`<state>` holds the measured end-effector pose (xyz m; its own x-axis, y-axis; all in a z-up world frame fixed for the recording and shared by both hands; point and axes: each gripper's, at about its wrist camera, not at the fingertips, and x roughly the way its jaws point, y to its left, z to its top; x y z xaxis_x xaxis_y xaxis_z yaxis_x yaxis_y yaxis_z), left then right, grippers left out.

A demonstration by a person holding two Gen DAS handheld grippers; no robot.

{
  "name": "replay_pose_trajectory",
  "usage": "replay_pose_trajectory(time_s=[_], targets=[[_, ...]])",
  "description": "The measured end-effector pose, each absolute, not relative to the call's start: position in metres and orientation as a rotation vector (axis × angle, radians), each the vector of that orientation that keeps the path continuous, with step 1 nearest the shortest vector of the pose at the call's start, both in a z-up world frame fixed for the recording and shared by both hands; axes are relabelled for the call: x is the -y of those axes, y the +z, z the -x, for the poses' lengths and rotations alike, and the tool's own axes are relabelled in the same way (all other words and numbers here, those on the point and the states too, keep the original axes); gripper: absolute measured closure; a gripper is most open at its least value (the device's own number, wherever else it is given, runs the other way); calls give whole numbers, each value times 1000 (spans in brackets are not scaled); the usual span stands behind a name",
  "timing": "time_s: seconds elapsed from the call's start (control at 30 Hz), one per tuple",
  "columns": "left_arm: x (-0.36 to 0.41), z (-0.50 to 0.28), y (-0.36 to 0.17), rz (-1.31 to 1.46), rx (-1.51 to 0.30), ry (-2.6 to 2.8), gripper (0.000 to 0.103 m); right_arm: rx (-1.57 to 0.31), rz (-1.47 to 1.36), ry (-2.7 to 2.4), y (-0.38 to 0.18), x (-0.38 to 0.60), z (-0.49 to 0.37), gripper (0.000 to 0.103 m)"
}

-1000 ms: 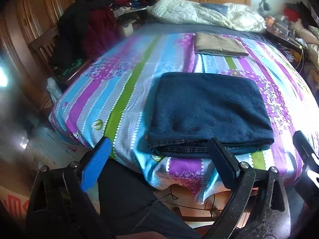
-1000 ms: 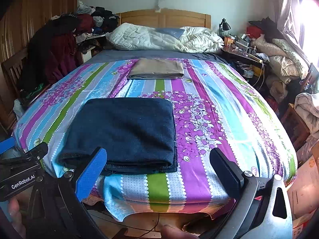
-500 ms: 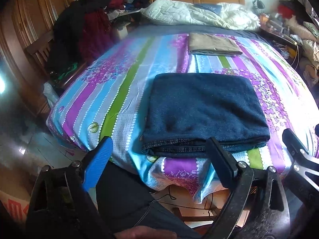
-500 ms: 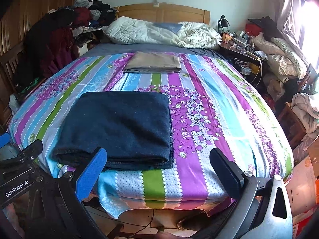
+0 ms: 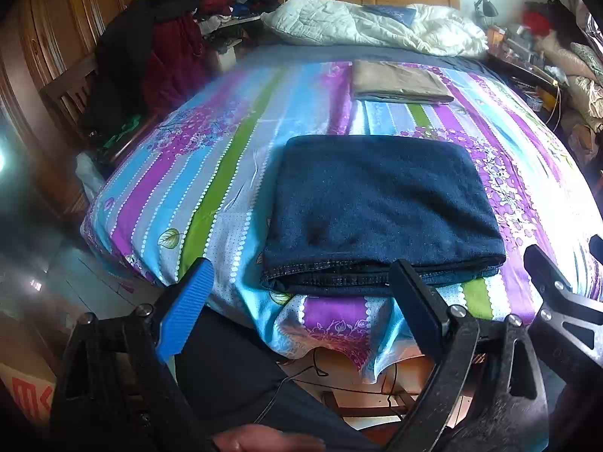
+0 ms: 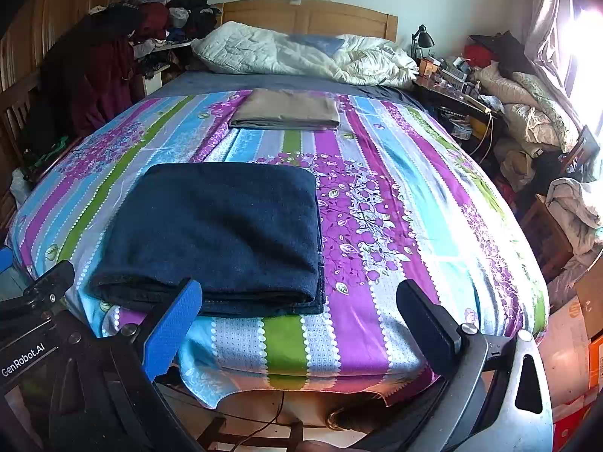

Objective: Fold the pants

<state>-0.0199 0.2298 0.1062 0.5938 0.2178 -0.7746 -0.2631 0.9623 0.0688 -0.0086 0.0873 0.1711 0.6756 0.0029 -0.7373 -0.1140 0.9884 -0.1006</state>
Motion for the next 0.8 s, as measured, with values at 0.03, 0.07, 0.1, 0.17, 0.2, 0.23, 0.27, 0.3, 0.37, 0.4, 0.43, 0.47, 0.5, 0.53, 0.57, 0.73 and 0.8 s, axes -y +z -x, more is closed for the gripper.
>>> replay_pose_trajectory(time_s=[0.03, 0.07, 0.1, 0.17, 0.2, 0.23, 0.27, 0.3, 0.37, 0.4, 0.43, 0.47, 0.5, 0.53, 0.57, 0.73, 0.8], targets=[[-230, 20, 106, 56, -893, 278, 9, -829, 145, 64, 171, -88, 9, 0], [-230, 20, 106, 58, -894, 277, 9, -832, 147, 64, 170, -88, 8, 0], [-231, 20, 105, 59, -896, 277, 9, -835, 147, 64, 169, -88, 8, 0], [-231, 20, 104, 65, -901, 275, 9, -842, 150, 62, 167, -88, 7, 0], [-231, 20, 104, 66, -904, 274, 9, -846, 153, 60, 167, -88, 7, 0], [-231, 19, 103, 68, -906, 273, 9, -850, 155, 58, 166, -88, 6, 0], [-231, 20, 103, 70, -908, 273, 9, -853, 156, 58, 166, -88, 6, 0], [-231, 20, 102, 70, -909, 272, 9, -856, 155, 57, 165, -88, 6, 0], [-229, 20, 102, 69, -910, 271, 9, -858, 157, 53, 165, -88, 6, 0], [-229, 20, 102, 67, -910, 270, 9, -859, 160, 49, 165, -88, 6, 0], [-228, 20, 102, 66, -910, 269, 9, -860, 163, 44, 164, -88, 5, 0], [-228, 20, 102, 66, -910, 269, 9, -862, 168, 40, 164, -88, 5, 0], [-228, 20, 101, 65, -912, 267, 9, -865, 173, 37, 164, -88, 4, 0], [-228, 20, 101, 65, -913, 267, 9, -866, 178, 33, 164, -89, 3, 0], [-228, 20, 101, 68, -914, 265, 9, -866, 184, 26, 165, -89, 2, 0], [-233, 18, 107, 81, -891, 278, 9, -845, 164, 28, 177, -94, -4, 0], [-234, 18, 111, 84, -864, 295, 9, -843, 161, 42, 181, -100, -6, 0]])
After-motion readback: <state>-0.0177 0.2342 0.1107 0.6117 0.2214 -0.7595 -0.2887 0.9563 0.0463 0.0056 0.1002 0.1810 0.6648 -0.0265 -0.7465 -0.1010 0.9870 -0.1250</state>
